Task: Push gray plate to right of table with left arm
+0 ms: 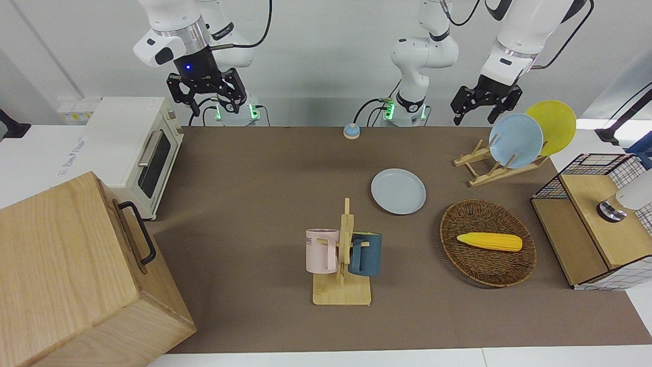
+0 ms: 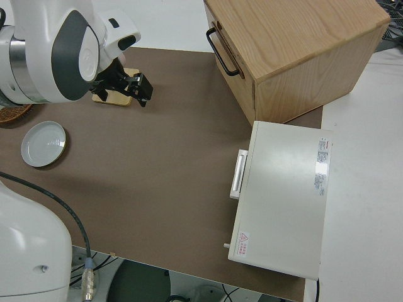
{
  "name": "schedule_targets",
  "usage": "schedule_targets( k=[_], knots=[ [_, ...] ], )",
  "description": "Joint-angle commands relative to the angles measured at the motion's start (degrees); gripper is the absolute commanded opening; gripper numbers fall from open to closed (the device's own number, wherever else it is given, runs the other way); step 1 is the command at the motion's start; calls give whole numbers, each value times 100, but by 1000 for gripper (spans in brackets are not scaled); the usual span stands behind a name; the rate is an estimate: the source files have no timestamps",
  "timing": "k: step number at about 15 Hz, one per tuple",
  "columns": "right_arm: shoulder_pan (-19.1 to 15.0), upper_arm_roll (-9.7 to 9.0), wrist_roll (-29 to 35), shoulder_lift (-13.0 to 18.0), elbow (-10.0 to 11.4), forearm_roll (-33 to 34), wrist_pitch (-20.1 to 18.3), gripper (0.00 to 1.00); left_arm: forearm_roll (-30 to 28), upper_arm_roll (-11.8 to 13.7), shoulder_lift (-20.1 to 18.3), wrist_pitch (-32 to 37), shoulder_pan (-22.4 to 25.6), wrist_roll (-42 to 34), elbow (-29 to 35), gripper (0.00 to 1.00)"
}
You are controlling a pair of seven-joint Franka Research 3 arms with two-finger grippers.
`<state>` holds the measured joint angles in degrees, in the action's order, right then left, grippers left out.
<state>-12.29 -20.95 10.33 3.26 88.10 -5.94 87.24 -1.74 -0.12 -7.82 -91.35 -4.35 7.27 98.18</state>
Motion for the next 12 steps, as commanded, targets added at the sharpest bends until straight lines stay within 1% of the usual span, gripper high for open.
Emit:
schedule_targets(
  k=[1, 4, 7, 12],
  knots=[
    [-37, -15, 12, -36, -82, -92, -31, 996, -19, 265, -87, 143, 30, -76, 34, 993],
    [-37, -15, 12, -36, -82, -92, -31, 996, -19, 276, -149, 135, 40, -94, 114, 993],
    [-37, -15, 12, -36, -82, -92, -31, 996, -19, 346, -202, 135, 31, -103, 184, 993],
    [-37, -24, 12, -36, -82, -92, -31, 996, -19, 346, -202, 135, 40, -85, 184, 993]
  ],
)
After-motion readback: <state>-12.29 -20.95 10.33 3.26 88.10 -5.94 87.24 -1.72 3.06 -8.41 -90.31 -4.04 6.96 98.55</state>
